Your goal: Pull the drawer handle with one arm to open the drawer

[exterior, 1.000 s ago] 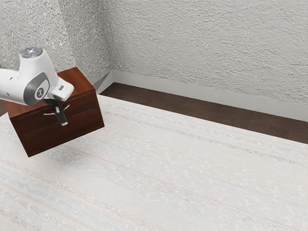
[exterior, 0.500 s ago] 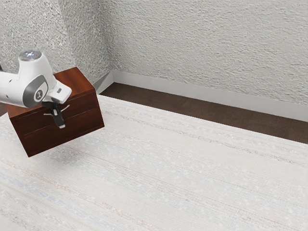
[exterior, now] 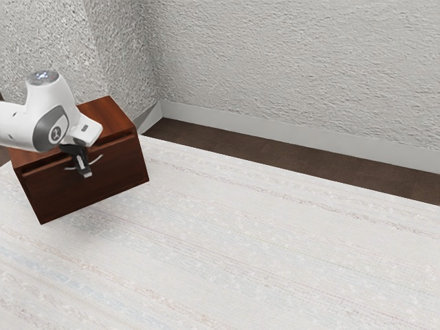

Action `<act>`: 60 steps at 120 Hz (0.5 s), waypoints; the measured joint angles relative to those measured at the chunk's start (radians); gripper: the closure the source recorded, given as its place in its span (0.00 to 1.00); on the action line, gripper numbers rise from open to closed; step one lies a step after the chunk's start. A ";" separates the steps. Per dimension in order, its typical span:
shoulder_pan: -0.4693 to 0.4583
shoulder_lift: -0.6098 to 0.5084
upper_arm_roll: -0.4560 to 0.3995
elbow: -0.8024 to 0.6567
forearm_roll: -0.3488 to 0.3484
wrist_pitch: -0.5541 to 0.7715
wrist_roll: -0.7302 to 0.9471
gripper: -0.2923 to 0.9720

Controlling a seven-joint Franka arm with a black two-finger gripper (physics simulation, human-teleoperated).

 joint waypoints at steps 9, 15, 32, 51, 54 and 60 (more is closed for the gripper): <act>-0.004 -0.005 -0.001 0.000 -0.008 -0.017 -0.001 0.76; -0.005 -0.011 -0.003 0.000 -0.011 -0.029 -0.001 0.79; -0.010 -0.029 -0.009 -0.009 -0.024 -0.060 -0.003 0.83; -0.011 -0.058 -0.026 -0.036 -0.026 -0.082 -0.011 0.84; -0.011 -0.064 -0.030 -0.042 -0.026 -0.084 -0.013 0.84; -0.007 -0.079 -0.041 -0.056 -0.026 -0.088 -0.017 0.85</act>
